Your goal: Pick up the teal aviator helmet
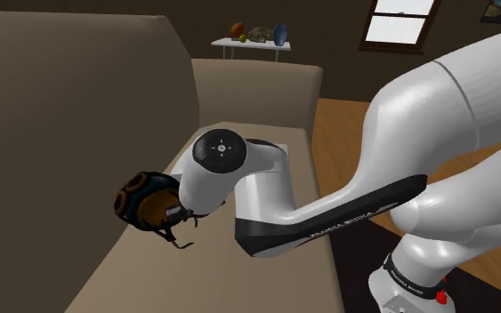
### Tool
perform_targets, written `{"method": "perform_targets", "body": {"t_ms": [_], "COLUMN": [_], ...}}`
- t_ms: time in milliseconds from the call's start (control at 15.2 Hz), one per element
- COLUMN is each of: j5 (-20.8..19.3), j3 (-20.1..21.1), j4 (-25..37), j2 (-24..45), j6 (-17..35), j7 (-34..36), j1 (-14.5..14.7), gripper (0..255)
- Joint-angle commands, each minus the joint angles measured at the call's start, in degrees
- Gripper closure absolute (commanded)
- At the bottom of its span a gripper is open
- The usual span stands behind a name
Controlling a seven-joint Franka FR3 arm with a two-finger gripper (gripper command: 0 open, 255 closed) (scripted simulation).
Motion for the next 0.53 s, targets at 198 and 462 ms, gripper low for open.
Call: {"method": "perform_targets", "body": {"t_ms": [198,462], "j5": [-0.8,-0.6], "j3": [-5.7,-10.2], "j4": [1.6,3.1], "j2": [1.3,1.8], "j6": [-3.4,-6.1], "j7": [-0.9,-2.0], "j1": [5.4,9.6], "gripper": [255,255]}}
